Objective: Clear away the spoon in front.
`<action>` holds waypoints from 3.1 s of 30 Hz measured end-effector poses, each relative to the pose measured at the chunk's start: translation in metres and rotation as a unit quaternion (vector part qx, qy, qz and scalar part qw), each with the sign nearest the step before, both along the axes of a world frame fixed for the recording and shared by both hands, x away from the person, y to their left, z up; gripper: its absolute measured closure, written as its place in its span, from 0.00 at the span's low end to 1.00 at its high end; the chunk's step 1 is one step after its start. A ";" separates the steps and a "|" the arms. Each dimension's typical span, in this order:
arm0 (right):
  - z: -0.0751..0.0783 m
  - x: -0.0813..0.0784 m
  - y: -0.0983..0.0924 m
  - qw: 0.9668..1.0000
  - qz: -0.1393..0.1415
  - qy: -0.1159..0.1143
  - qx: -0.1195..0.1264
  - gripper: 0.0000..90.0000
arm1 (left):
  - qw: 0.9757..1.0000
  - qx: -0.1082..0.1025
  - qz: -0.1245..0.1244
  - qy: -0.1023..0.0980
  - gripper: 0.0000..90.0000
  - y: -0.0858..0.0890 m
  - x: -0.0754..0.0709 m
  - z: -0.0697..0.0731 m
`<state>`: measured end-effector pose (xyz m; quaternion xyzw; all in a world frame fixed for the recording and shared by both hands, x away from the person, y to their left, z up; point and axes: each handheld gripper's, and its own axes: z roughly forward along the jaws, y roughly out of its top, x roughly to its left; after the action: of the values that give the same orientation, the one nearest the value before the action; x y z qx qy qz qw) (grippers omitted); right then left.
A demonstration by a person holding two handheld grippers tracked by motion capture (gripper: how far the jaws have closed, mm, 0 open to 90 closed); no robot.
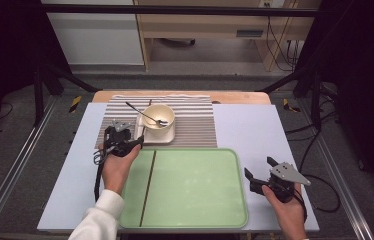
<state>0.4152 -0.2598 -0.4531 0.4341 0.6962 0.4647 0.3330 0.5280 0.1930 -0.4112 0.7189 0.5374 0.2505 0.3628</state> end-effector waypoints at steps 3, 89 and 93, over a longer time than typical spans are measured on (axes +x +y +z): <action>0.000 0.000 -0.001 1.000 -0.002 0.001 -0.001 0.14 | 1.000 0.003 -0.004 0.009 0.60 -0.003 0.009 -0.006; -0.003 0.001 0.002 1.000 0.005 0.009 -0.006 0.14 | 0.988 -0.103 0.115 0.032 0.95 0.016 0.048 -0.034; -0.004 0.002 0.002 1.000 0.005 0.009 -0.007 0.14 | 0.986 -0.115 0.118 0.031 0.95 0.019 0.039 -0.034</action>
<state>0.4171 -0.2579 -0.4567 0.4320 0.7048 0.4577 0.3273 0.5673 0.2121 -0.4450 0.6112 0.6548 0.2060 0.3940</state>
